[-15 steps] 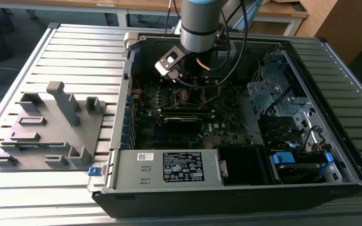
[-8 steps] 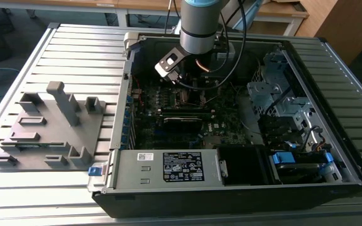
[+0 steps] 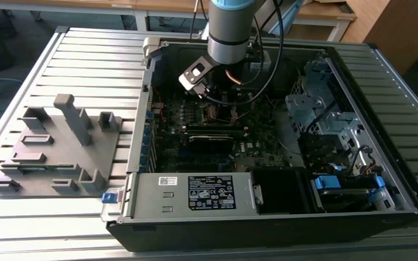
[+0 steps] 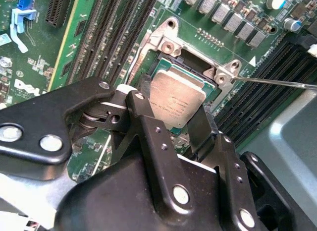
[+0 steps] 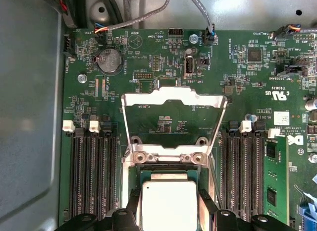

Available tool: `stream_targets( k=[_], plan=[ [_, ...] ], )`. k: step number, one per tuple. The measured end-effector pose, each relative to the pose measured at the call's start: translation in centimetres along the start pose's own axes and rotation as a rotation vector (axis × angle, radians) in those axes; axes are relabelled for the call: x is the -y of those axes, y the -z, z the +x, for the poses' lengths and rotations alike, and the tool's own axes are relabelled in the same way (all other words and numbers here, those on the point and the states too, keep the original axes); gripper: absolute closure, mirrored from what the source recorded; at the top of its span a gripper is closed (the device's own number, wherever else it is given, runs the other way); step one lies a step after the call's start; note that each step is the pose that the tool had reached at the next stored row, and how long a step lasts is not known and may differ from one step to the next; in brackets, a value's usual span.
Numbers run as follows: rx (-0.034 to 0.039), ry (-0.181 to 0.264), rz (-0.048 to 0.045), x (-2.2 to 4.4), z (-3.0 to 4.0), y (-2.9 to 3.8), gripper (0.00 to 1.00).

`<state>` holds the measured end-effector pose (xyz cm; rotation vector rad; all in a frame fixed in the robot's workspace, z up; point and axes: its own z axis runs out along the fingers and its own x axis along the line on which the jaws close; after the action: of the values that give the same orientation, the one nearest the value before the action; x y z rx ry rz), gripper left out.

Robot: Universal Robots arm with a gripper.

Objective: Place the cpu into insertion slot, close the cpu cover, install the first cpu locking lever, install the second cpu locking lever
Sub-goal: 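Place the cpu into insertion slot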

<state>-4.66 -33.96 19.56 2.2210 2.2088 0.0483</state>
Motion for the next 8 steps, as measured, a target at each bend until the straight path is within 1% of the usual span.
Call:
stream_targets(
  k=[8],
  plan=[
    [-0.0003, 0.000, -0.0002, 0.00, 0.02, -0.19, 0.46]
  ],
)
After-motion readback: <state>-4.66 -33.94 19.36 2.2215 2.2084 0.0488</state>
